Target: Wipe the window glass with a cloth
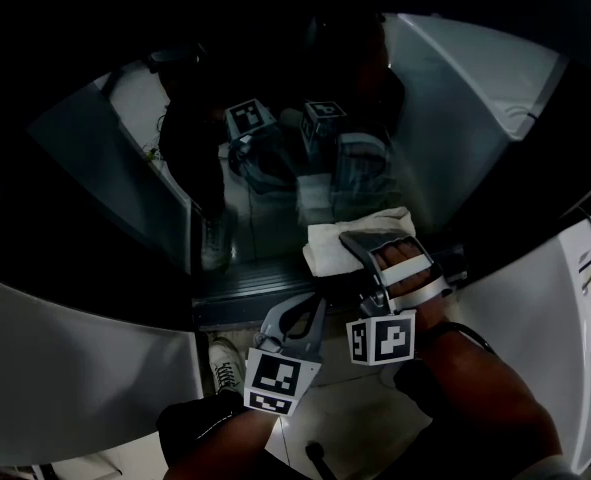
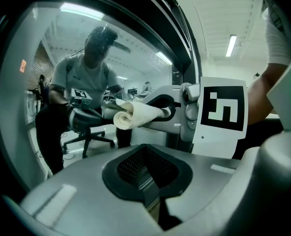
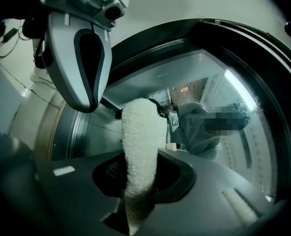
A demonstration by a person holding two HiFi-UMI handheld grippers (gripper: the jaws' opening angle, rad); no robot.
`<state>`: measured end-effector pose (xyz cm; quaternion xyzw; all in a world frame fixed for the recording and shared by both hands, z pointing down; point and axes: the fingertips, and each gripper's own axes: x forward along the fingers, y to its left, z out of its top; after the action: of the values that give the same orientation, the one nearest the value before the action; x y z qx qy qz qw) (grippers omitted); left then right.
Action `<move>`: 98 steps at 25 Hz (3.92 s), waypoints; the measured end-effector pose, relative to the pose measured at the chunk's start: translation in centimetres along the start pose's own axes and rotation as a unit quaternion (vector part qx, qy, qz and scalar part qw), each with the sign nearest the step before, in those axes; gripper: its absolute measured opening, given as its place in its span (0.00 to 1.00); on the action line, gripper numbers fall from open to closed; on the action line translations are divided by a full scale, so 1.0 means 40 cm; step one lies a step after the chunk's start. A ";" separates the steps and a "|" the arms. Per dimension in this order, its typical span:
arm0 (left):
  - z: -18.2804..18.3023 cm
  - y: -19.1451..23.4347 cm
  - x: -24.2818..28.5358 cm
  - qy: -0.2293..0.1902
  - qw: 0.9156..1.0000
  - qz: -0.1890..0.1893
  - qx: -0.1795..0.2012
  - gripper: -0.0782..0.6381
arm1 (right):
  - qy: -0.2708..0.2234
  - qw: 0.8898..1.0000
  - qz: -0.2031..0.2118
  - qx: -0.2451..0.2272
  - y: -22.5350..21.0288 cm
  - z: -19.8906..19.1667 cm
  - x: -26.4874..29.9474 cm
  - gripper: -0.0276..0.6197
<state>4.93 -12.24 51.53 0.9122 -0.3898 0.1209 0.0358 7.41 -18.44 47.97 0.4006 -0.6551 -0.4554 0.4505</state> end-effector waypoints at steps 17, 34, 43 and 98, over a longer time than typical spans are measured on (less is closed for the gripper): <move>0.003 -0.005 0.009 0.000 1.000 -0.003 0.000 0.13 | 0.002 1.000 0.013 0.005 0.010 -0.001 0.006 0.18; -0.034 -0.067 -0.043 -0.009 1.000 -0.018 0.013 0.13 | -0.031 0.999 -0.019 -0.012 -0.096 0.062 -0.181 0.18; 0.067 -0.119 -0.077 0.007 1.000 -0.019 -0.020 0.13 | -0.029 0.997 -0.063 -0.024 -0.343 0.042 -0.315 0.18; 0.140 -0.281 -0.144 0.042 0.996 -0.078 0.009 0.13 | -0.015 0.990 -0.140 -0.023 -0.576 -0.004 -0.296 0.18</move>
<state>10.27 -1.31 45.01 0.9342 -0.3148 0.1592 0.0536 13.44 -13.51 23.27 0.4711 -0.5885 -0.5350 0.3816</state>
